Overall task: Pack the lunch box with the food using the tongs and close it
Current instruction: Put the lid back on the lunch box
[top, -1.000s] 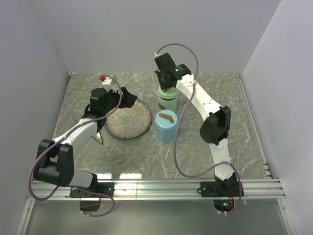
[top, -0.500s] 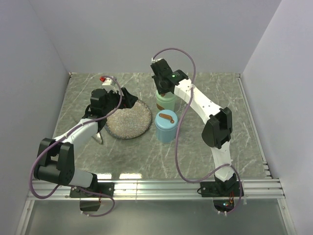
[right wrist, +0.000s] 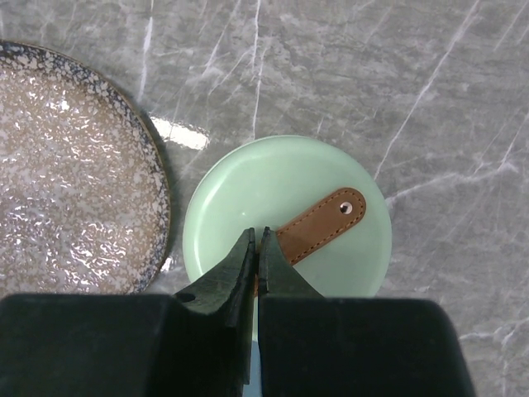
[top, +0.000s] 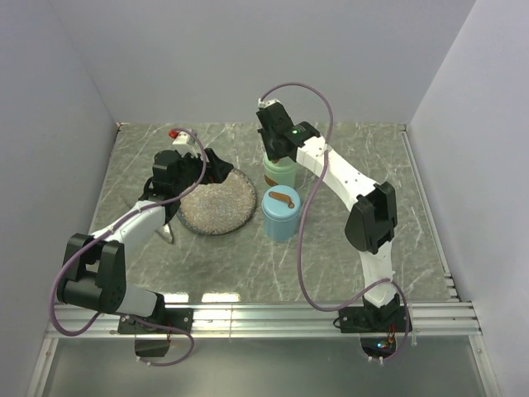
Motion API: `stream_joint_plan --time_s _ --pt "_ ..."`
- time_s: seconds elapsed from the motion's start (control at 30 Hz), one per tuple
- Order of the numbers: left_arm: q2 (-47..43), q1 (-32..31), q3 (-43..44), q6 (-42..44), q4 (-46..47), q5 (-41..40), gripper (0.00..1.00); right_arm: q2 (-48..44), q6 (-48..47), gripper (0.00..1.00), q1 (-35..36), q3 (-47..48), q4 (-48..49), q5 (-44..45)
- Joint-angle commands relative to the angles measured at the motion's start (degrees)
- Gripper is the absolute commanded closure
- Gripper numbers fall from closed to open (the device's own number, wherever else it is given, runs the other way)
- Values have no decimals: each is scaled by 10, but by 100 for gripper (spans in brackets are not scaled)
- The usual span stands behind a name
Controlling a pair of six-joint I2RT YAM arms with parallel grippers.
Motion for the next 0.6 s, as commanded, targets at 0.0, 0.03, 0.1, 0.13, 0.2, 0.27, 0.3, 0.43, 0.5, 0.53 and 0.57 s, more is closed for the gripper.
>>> stream_joint_plan --time_s 0.0,0.03,0.1,0.13,0.2,0.27,0.3,0.43,0.5,0.53,0.57 --pt "-11 2 -6 -6 33 10 5 -25 17 100 7 -44 8 -20" --pt "-11 1 -7 -6 33 8 5 -29 18 100 7 -50 14 -24" --pt "-14 2 -6 -6 32 6 5 -38 20 100 6 -63 28 -28" --pt "-15 1 -6 -6 31 6 5 -41 21 100 7 -64 31 -29" --pt "-16 1 -7 -5 30 4 5 -46 22 93 7 -67 35 -28" --pt "-18 1 -7 -5 29 2 5 -52 20 87 7 -70 40 -29" --pt "-18 2 -7 -3 29 2 5 -53 20 80 7 -71 41 -30" --pt "-16 2 -6 -3 29 1 5 -62 19 66 7 -76 47 -29" --pt "-14 2 -6 -4 29 2 5 -69 19 64 7 -84 55 -25" --pt "-13 2 -5 -3 29 2 5 -71 17 63 7 -87 63 -23" --pt "-13 1 -4 -4 29 3 5 -78 17 61 6 -93 66 -22"
